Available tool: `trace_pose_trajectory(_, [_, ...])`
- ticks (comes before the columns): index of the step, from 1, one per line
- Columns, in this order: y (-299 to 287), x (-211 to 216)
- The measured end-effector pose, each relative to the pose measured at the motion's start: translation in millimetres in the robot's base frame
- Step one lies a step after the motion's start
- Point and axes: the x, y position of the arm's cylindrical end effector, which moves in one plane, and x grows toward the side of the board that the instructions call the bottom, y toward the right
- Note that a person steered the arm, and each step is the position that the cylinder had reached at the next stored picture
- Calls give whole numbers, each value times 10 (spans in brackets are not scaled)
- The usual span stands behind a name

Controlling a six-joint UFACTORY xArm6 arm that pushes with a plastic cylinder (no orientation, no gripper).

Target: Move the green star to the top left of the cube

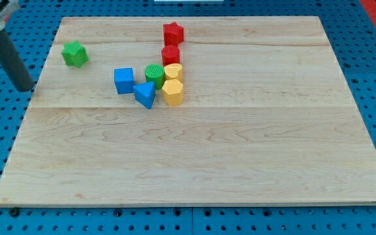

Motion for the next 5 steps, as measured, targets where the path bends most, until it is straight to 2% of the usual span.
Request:
trace_pose_trajectory(2, [39, -1069])
trace_pose_trajectory(3, [753, -1159])
trace_pose_trajectory(4, [1105, -897])
trace_pose_trajectory(5, [562, -885])
